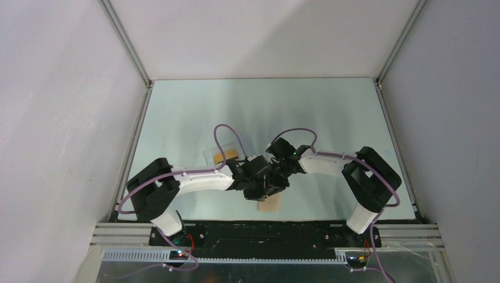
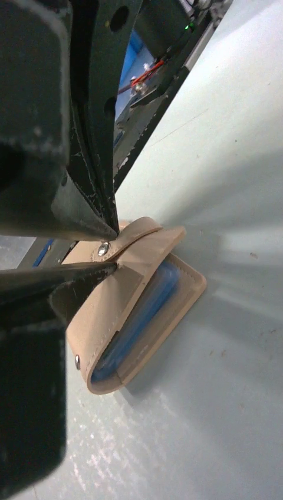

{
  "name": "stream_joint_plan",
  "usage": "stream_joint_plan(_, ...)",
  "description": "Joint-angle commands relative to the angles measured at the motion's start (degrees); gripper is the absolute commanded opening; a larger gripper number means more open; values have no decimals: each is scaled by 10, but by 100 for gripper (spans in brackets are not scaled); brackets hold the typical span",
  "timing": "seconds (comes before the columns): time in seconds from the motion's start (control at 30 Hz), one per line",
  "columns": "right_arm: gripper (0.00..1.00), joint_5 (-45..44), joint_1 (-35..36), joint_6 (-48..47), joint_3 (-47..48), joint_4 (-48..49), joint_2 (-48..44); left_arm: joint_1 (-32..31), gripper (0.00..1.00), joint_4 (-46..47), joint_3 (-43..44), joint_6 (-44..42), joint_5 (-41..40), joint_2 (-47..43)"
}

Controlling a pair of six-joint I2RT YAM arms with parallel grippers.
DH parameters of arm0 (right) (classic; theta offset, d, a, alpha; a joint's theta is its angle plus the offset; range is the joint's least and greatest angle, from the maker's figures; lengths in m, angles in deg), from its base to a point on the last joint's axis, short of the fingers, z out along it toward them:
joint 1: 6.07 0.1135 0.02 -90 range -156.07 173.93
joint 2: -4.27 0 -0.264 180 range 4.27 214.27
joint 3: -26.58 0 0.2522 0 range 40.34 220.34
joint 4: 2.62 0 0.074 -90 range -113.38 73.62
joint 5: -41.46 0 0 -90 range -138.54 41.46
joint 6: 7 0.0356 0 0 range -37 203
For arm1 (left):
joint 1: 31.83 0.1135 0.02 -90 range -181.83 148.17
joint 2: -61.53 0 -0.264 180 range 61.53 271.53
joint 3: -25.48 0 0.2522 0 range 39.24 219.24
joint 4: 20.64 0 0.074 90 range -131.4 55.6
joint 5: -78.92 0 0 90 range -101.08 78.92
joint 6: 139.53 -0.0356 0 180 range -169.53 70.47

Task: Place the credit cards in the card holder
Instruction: Close the card holder at the center of the board, then reset both arms

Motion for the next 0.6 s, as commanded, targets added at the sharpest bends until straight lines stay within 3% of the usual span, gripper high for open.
stream_joint_plan(0.0, 32, -8, -5, 4, -28, -11, -25, 3, 11, 52, -13, -21, -58, -57)
stream_joint_plan(0.07, 46, -7, -19, 5, -28, -9, -64, 10, 29, 55, -21, -32, -76, -105)
stream_joint_plan(0.1, 56, -8, -24, 4, -28, -8, -93, 14, 46, 62, -32, -38, -89, -123)
stream_joint_plan(0.17, 72, -19, -41, -2, -28, -10, -134, 29, 63, 82, -55, -46, -93, -176)
stream_joint_plan(0.3, 97, -66, -87, -36, -28, -23, -195, 101, 79, 131, -131, -98, -96, -300)
stream_joint_plan(0.43, 99, -143, -146, -95, -29, -39, -228, 214, 95, 146, -217, -156, -115, -488)
stream_joint_plan(0.57, 99, -226, -231, -151, -90, 39, -272, 341, 100, 151, -298, -260, -171, -679)
